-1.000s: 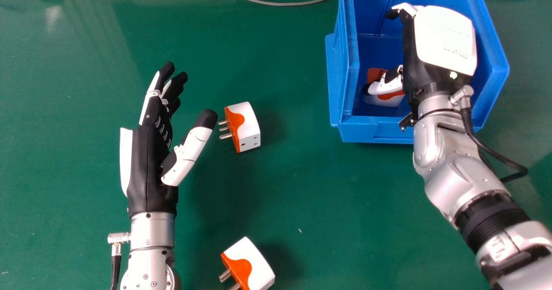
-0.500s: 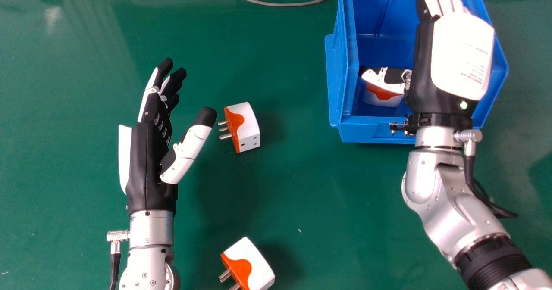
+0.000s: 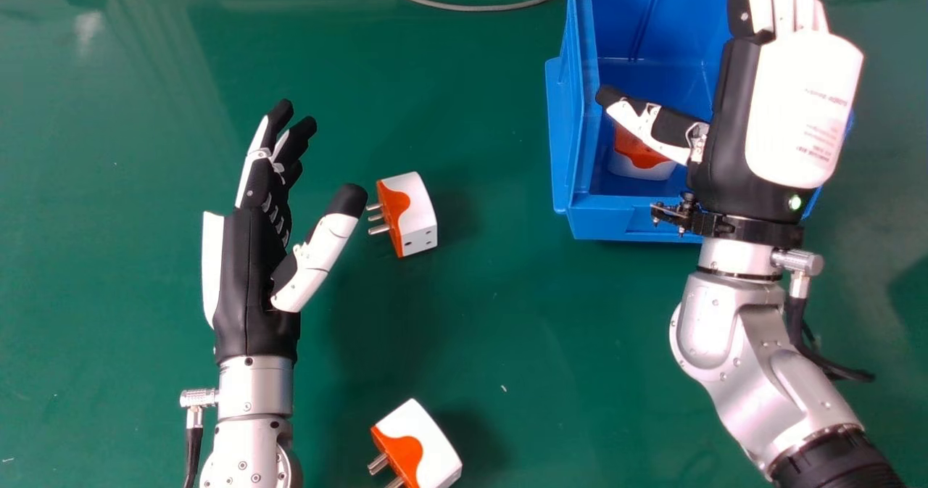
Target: Pick all objects and put in blue box
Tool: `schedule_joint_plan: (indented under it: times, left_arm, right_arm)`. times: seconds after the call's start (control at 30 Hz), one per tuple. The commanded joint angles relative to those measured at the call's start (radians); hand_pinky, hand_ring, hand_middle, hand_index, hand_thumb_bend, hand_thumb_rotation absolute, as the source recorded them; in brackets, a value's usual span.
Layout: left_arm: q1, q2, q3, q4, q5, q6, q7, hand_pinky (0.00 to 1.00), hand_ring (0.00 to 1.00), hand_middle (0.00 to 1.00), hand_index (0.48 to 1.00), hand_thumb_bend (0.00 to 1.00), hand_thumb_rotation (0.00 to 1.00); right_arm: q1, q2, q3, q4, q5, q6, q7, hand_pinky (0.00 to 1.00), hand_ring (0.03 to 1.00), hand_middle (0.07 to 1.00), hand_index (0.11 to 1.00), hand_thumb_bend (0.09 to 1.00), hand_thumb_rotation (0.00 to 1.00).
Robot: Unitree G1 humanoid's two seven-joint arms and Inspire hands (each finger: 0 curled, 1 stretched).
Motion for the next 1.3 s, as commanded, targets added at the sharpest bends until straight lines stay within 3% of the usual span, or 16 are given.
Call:
schedule_joint_plan:
  times: [0.0,0.23,0.33,0.4,0.6,0.67,0.77,0.87,1.03,1.23,1.27]
  left_arm:
    - [-0.009,0.002,0.000,-0.005,-0.001,-0.012,0.003,0.94,0.92,0.88,0.908,0.87,0.60]
    - [-0.021,0.003,0.002,0.004,0.000,-0.019,0.009,0.93,0.91,0.88,0.904,0.87,0.60]
    - [-0.022,0.003,0.001,0.003,-0.004,-0.017,0.005,0.93,0.91,0.88,0.902,0.87,0.60]
    - [-0.022,0.003,0.002,0.005,-0.013,-0.014,-0.004,0.93,0.91,0.88,0.896,0.88,0.60]
    - [-0.021,0.009,0.004,0.003,0.000,-0.020,0.008,0.93,0.91,0.88,0.891,0.87,0.60]
    - [-0.023,0.013,0.003,0.006,0.010,-0.024,0.017,0.93,0.91,0.88,0.889,0.86,0.60]
    - [-0.028,0.010,0.006,0.011,-0.004,-0.023,0.008,0.92,0.91,0.88,0.884,0.86,0.60]
    - [-0.031,0.009,0.010,0.011,-0.009,-0.018,0.006,0.92,0.91,0.88,0.884,0.86,0.60]
    - [-0.030,0.011,0.007,0.004,0.004,-0.016,0.018,0.92,0.91,0.88,0.887,0.86,0.60]
    - [-0.031,0.008,0.008,0.001,0.003,-0.014,0.020,0.92,0.90,0.88,0.890,0.87,0.60]
    - [-0.032,0.007,0.008,0.001,-0.005,-0.015,0.013,0.91,0.90,0.88,0.891,0.88,0.60]
  right_arm:
    - [0.018,-0.005,-0.017,-0.057,-0.025,0.000,-0.016,0.76,0.881,0.879,0.848,0.723,0.14]
    - [0.072,-0.007,-0.014,-0.131,-0.015,-0.078,-0.001,0.75,0.862,0.861,0.833,0.749,0.16]
    - [0.090,-0.016,-0.012,-0.151,-0.011,-0.137,0.010,0.75,0.858,0.858,0.830,0.755,0.16]
    - [0.097,-0.020,-0.012,-0.155,-0.012,-0.176,0.011,0.75,0.847,0.852,0.827,0.762,0.16]
    - [0.107,-0.035,-0.015,-0.160,0.008,-0.311,0.046,0.76,0.834,0.839,0.824,0.776,0.17]
    - [0.103,-0.039,-0.013,-0.155,0.019,-0.354,0.070,0.76,0.827,0.837,0.828,0.777,0.17]
    - [0.090,-0.043,-0.009,-0.132,0.011,-0.407,0.088,0.74,0.808,0.825,0.825,0.792,0.18]
    - [0.087,-0.037,-0.005,-0.132,0.011,-0.430,0.125,0.73,0.799,0.817,0.820,0.801,0.18]
    - [0.099,-0.029,0.017,-0.171,0.043,-0.446,0.278,0.72,0.794,0.812,0.816,0.804,0.20]
    - [0.115,0.002,0.038,-0.207,0.052,-0.430,0.420,0.69,0.809,0.820,0.823,0.808,0.22]
    - [0.116,0.006,0.042,-0.211,0.050,-0.426,0.440,0.68,0.809,0.818,0.822,0.811,0.21]
